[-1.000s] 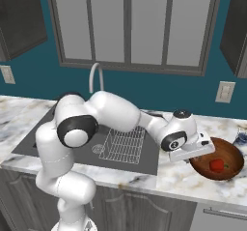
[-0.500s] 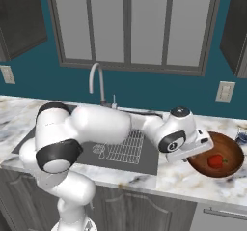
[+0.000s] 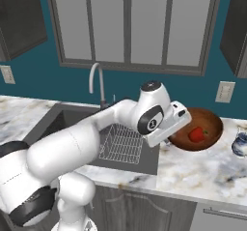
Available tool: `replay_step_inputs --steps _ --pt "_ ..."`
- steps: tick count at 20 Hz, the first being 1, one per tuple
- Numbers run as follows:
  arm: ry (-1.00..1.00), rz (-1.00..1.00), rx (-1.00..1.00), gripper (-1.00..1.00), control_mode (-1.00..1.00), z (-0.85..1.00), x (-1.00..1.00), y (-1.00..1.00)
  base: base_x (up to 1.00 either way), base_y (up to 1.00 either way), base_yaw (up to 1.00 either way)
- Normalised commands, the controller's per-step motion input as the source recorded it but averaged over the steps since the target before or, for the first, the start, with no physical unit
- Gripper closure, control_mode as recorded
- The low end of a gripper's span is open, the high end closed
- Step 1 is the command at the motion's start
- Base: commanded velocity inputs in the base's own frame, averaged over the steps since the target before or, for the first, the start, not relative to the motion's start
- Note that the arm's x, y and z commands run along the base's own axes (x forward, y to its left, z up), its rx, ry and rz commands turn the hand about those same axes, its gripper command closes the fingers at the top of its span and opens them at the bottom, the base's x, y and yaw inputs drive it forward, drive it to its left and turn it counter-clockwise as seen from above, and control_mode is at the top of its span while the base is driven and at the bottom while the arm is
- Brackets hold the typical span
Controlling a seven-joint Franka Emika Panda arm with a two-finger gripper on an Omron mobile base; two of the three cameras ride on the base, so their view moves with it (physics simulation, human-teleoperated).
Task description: Pick the bell pepper from the sink and place it in the bowl. Then pick the bowl and place it in the microwave. Then close the microwave door and press the start button.
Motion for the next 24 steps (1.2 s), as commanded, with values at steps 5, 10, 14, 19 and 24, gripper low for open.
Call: replay_step_inputs --steps 5,10,14,19,24 --pt "0.13 0.26 -0.01 1.0 -1.0 1.0 0.0 0.56 0.0 0.0 0.0" --pt "0.14 0.25 0.0 1.0 -1.0 1.0 -0.01 0.46 0.0 0.0 0.0" --pt "0.13 0.24 0.0 1.0 -1.0 1.0 -0.01 0.45 0.0 0.0 0.0" --pt "0.08 0.21 0.0 1.0 -1.0 1.0 -0.14 0.62 0.0 0.0 0.0" --pt "-0.06 0.18 0.0 1.0 -1.0 0.53 -0.17 0.49 0.0 0.0 0.0"
